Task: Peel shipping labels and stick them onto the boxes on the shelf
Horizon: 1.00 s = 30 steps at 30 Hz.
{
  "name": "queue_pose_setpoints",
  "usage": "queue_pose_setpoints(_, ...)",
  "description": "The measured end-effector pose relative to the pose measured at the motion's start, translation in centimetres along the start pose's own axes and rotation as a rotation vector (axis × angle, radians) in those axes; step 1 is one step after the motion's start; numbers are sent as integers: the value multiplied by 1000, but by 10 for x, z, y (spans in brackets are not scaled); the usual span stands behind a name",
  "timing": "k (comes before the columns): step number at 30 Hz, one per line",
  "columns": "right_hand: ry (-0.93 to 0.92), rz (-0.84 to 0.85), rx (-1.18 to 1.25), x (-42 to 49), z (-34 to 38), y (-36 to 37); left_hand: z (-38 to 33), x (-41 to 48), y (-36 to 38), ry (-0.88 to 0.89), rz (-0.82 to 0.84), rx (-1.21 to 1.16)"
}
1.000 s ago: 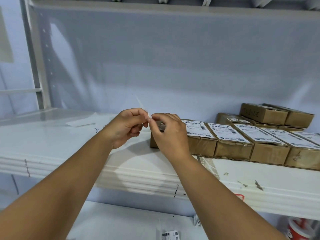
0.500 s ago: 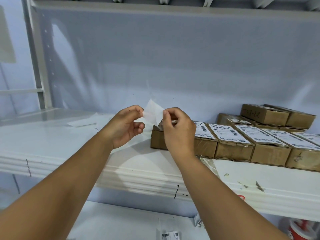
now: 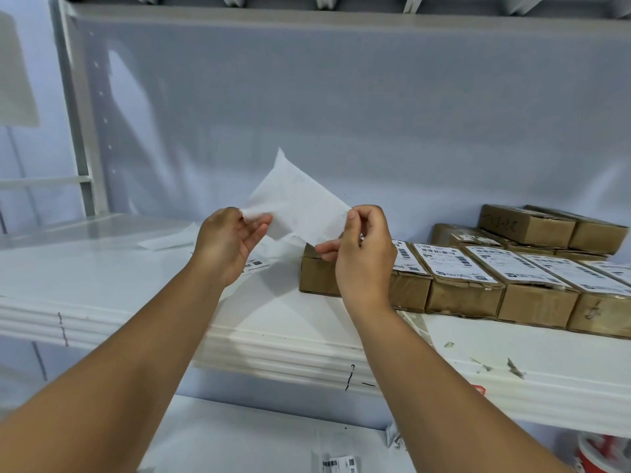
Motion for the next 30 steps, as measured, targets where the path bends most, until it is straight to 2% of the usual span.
queue_pose_setpoints(4, 10, -25, 24, 1, -2, -1, -4, 6, -23, 52, -205, -59)
queue_pose_setpoints(10, -108, -131, -44, 1, 4, -7, -13, 8, -59, 172, -499, -217)
queue_pose_setpoints(13, -128, -187, -59, 1, 5, -12, -11, 6, -75, 91, -592, -156)
queue_pose_setpoints(15, -171, -162, -103, 2, 7, -10, -7, 9, -78, 53, -617, -277)
queue_pose_setpoints(17, -234, -82, -162, -1, 10, -1, -6, 13, -72, 43, -567, -338)
queue_pose_setpoints(22, -311, 57, -266, -5, 7, 16, -20, 20, -60, 73, -427, -102)
queue_pose_setpoints(29, -387, 108, -357, -5, 4, 28, -31, 41, -100, 78, -524, -124)
queue_pose_setpoints(30, -389, 111, -363, -5, 3, 28, -28, 36, -107, 28, -575, 70)
Point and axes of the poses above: each hand's wrist, its own x-axis towards the middle knuckle, its own y-axis out of the palm, z = x × y, the point moved 7 cm from there along x, towards the middle knuckle, and after that the axes turned 3 degrees about y, right-handed, at the moved point
